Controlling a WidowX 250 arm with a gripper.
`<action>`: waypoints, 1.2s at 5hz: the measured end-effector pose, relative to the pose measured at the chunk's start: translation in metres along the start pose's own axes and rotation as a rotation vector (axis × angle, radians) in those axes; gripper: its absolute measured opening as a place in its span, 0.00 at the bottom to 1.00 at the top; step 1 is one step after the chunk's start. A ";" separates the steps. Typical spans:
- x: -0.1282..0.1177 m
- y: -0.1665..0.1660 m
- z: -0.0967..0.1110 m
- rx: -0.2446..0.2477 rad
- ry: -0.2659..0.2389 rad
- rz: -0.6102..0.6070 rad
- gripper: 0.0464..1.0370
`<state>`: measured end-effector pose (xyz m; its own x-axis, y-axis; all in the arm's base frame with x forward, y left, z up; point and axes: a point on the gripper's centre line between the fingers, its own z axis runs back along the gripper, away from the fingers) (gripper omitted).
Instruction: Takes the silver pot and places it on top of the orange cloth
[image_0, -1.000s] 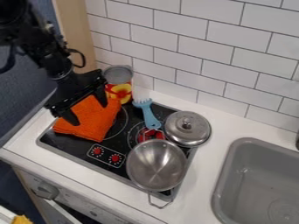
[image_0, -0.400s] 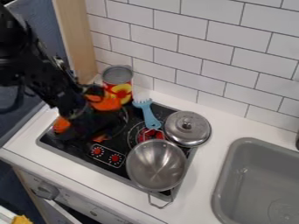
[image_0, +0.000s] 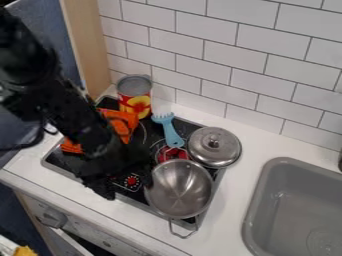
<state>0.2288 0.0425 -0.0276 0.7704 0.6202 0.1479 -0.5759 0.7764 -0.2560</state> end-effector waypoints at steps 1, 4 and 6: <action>-0.001 -0.004 -0.014 0.012 0.025 -0.019 0.96; -0.005 -0.009 -0.035 0.031 0.022 -0.019 0.64; -0.004 -0.008 -0.033 0.026 0.043 -0.019 0.12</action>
<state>0.2397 0.0301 -0.0576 0.7919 0.6005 0.1109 -0.5678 0.7909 -0.2281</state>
